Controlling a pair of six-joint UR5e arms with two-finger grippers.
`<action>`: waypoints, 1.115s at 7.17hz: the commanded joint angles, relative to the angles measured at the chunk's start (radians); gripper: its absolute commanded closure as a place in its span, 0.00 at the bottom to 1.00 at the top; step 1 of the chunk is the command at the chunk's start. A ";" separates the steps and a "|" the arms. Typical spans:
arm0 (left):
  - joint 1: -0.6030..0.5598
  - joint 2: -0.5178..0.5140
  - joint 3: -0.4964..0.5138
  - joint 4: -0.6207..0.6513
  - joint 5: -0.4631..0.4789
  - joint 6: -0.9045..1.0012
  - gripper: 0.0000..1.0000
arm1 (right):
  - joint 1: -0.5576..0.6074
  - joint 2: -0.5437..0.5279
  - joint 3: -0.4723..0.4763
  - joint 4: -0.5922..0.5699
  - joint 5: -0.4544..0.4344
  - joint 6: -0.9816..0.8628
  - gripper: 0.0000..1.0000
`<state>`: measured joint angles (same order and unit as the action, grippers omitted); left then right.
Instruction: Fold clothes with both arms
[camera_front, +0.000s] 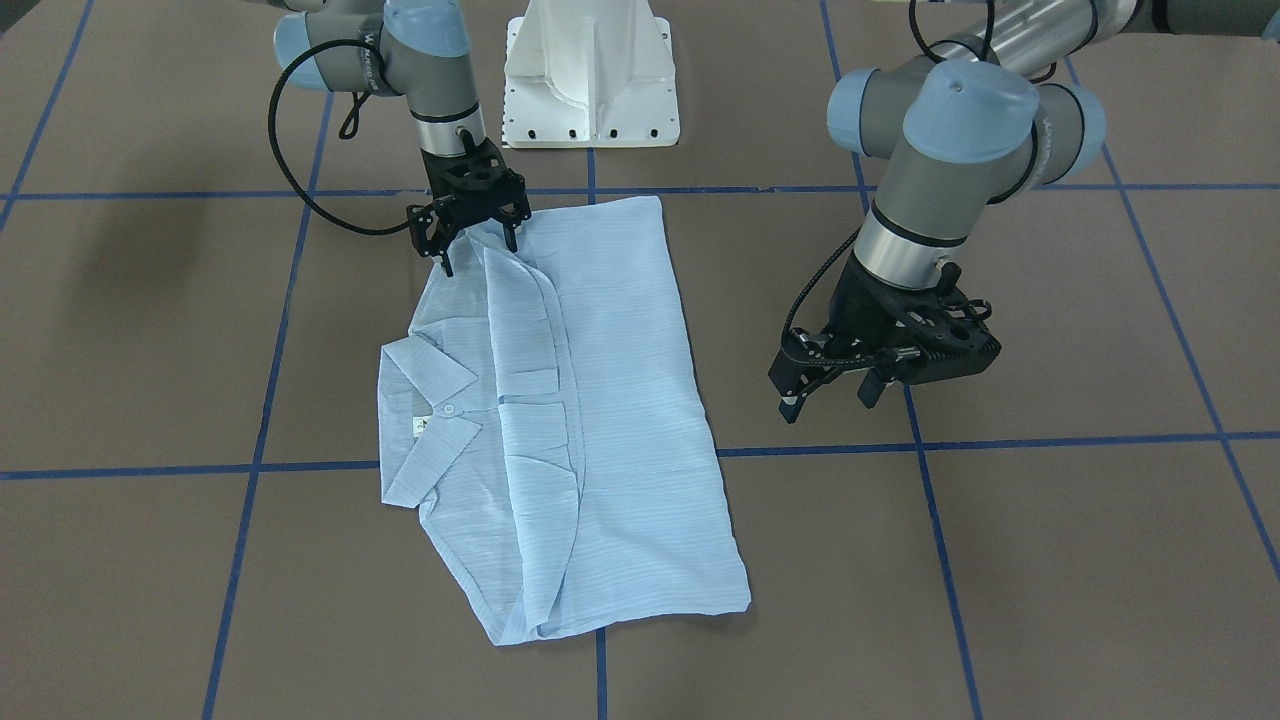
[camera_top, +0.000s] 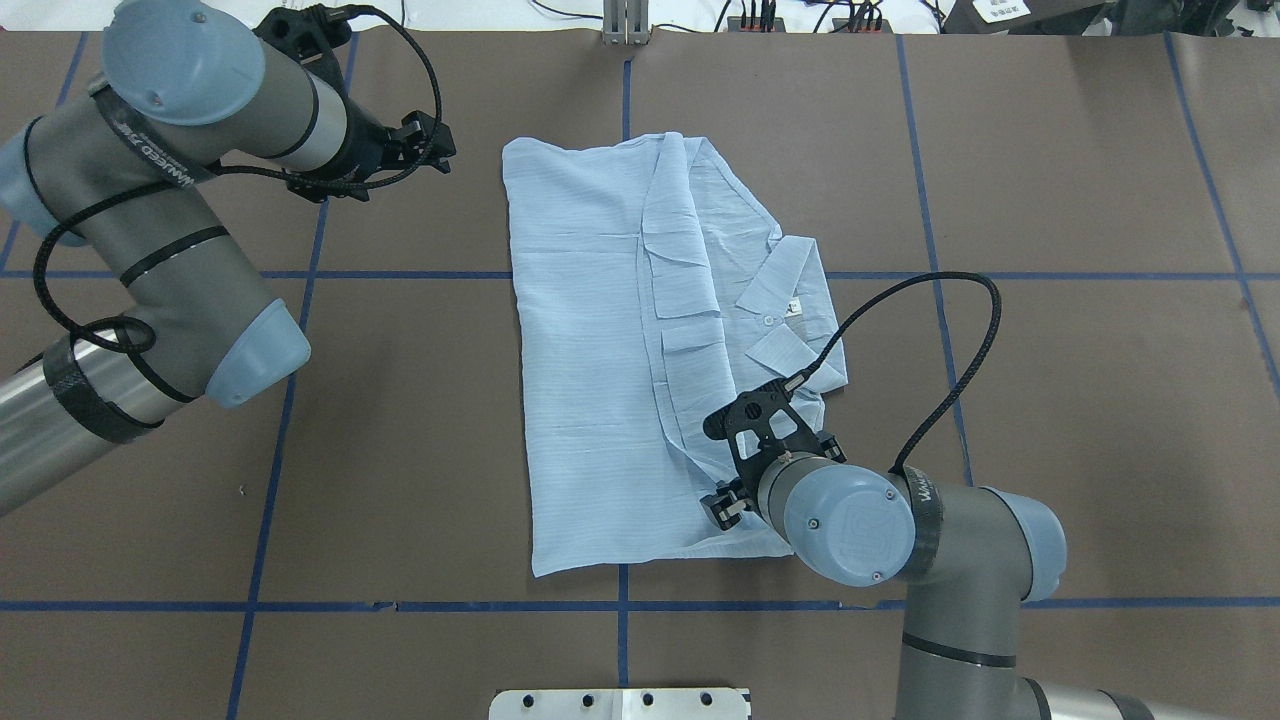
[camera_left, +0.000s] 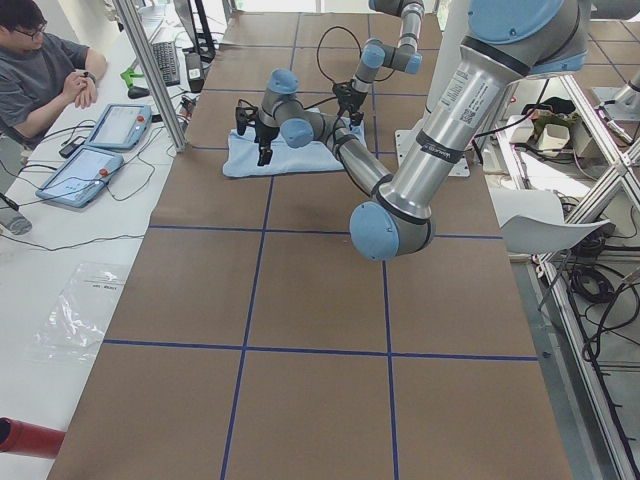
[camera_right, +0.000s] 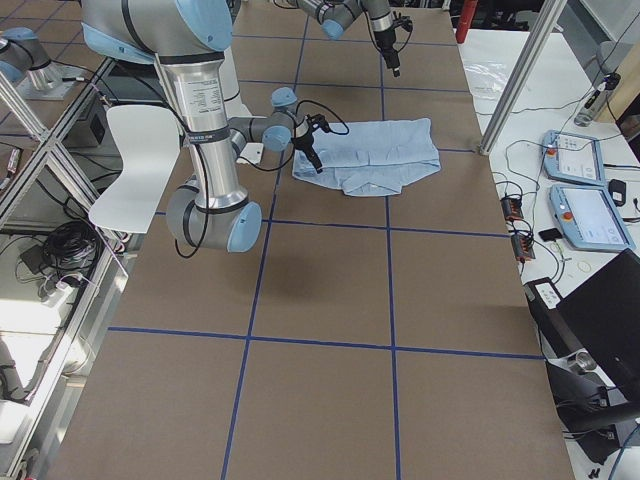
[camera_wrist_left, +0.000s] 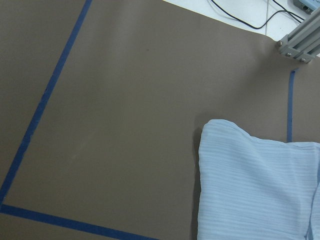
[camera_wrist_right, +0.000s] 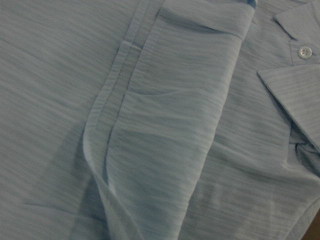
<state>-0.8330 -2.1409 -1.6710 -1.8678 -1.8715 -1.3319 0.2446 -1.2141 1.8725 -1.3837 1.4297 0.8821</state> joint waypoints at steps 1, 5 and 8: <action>0.000 -0.002 -0.001 0.001 0.000 -0.001 0.00 | -0.008 -0.001 -0.006 -0.002 0.000 0.000 0.04; 0.006 -0.007 0.004 -0.002 0.000 -0.009 0.00 | -0.002 -0.001 0.005 -0.037 0.001 -0.005 0.10; 0.026 -0.010 0.004 -0.005 0.002 -0.032 0.00 | 0.021 -0.045 0.036 -0.049 0.005 -0.014 0.09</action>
<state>-0.8182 -2.1490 -1.6676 -1.8723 -1.8711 -1.3516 0.2540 -1.2356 1.8931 -1.4307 1.4319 0.8748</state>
